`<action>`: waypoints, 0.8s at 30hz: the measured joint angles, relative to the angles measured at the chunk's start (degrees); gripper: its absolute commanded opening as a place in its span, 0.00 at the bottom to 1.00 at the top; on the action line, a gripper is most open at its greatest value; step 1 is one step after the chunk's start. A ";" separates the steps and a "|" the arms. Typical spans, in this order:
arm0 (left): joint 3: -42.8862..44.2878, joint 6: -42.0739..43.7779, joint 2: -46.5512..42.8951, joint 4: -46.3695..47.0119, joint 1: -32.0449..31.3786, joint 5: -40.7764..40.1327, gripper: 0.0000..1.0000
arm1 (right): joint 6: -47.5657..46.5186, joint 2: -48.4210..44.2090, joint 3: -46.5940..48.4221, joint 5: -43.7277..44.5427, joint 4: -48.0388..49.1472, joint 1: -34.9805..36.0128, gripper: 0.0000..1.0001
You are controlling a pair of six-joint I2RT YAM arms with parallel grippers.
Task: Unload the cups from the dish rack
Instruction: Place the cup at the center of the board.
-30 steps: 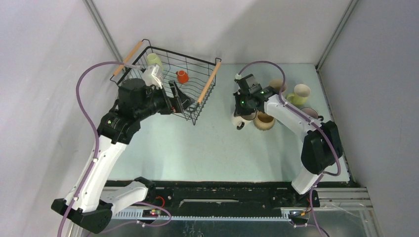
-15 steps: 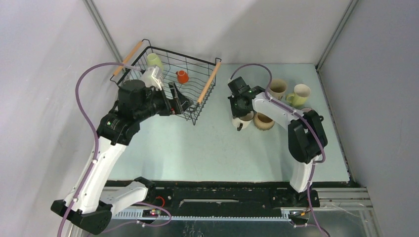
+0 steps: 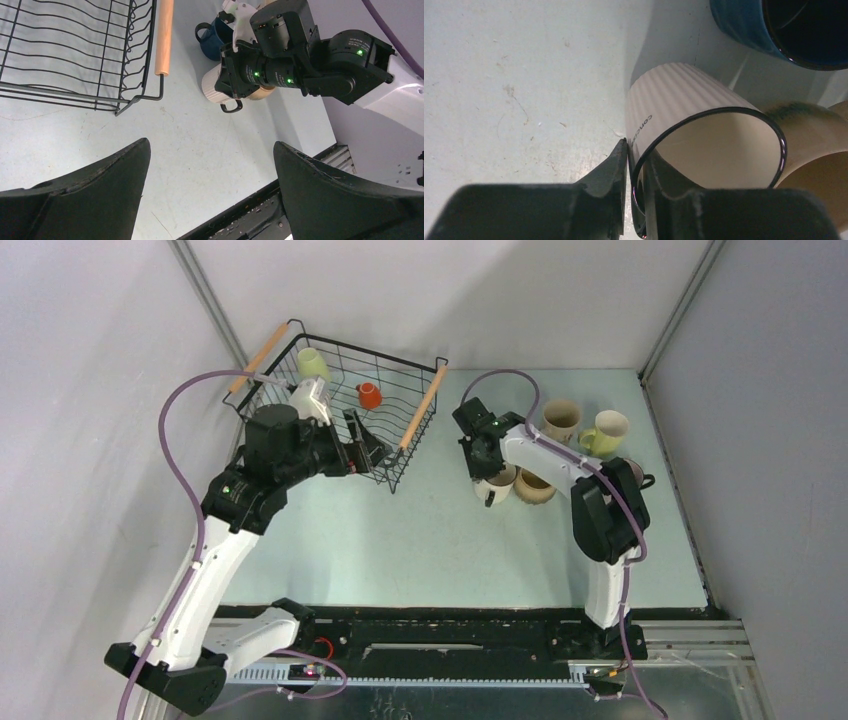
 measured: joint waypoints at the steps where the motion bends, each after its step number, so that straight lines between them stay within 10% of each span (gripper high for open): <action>1: 0.00 -0.04 -0.02 0.07 -0.02 0.00 1.00 | -0.11 0.00 0.11 0.20 -0.31 0.13 0.27; 24: 1.60 -1.73 5.95 0.70 -0.02 -2.91 1.00 | 3.32 -14.14 3.76 -4.90 -6.08 1.20 0.90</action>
